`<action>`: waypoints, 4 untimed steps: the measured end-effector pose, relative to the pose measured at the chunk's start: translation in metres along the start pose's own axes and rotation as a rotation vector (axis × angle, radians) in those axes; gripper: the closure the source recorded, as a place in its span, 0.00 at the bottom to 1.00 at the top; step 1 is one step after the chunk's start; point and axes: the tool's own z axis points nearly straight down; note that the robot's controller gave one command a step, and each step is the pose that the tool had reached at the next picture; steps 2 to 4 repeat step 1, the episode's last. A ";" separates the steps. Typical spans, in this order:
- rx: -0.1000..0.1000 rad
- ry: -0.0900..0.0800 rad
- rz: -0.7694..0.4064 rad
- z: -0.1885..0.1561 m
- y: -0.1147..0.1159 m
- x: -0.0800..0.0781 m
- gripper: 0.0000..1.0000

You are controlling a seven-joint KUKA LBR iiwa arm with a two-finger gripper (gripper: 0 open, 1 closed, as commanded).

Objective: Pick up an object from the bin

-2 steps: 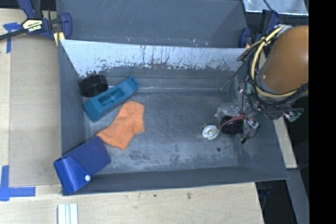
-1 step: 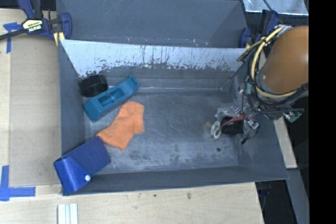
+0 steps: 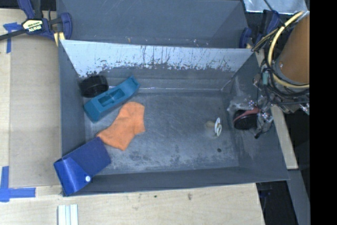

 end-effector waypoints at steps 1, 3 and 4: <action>0.006 -0.003 0.002 -0.014 -0.004 0.002 1.00; 0.006 -0.003 0.002 -0.014 -0.004 0.002 1.00; 0.006 -0.003 0.002 -0.014 -0.004 0.002 1.00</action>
Offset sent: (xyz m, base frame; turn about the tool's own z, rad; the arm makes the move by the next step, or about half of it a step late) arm -0.0011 0.0647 0.0411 -0.2964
